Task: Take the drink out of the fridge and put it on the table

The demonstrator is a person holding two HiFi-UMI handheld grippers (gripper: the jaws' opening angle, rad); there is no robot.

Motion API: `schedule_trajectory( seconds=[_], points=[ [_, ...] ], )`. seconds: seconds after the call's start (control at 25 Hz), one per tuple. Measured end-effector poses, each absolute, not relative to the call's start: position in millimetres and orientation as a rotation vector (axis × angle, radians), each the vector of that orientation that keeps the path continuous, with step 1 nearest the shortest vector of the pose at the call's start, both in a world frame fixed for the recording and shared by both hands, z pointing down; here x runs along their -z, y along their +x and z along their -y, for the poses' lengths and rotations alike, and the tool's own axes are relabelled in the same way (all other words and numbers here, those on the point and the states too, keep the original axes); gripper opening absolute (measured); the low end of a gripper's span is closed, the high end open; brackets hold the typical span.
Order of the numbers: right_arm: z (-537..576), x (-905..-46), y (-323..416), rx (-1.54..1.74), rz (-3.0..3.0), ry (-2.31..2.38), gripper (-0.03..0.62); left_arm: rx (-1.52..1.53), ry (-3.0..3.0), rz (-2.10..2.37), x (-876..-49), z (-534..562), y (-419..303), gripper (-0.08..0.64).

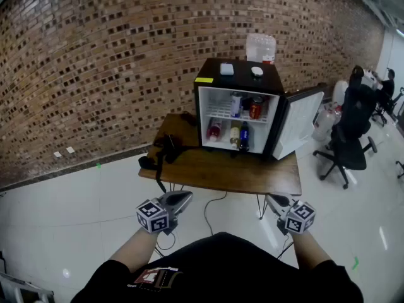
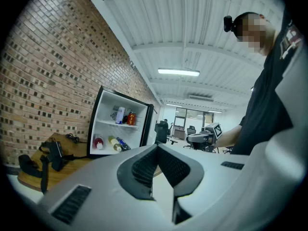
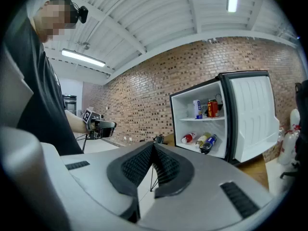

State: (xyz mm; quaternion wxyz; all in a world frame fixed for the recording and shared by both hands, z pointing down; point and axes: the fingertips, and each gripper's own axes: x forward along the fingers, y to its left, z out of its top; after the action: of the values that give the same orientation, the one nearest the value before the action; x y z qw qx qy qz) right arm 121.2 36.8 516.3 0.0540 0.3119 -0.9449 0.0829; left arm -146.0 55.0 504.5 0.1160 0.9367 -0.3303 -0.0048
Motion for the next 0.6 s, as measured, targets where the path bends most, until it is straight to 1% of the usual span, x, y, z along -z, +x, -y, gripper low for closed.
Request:
schedule_trajectory(
  seconds=[0.36,0.6],
  points=[
    [19,-488,171,-0.193,2.891,1.000,-0.009,0.020,2.734,1.063,-478,-3,-116,-0.002],
    [51,-492,197,-0.178,2.881,1.005,-0.009,0.045,2.700,1.134,-471,30,-96,-0.002]
  ],
)
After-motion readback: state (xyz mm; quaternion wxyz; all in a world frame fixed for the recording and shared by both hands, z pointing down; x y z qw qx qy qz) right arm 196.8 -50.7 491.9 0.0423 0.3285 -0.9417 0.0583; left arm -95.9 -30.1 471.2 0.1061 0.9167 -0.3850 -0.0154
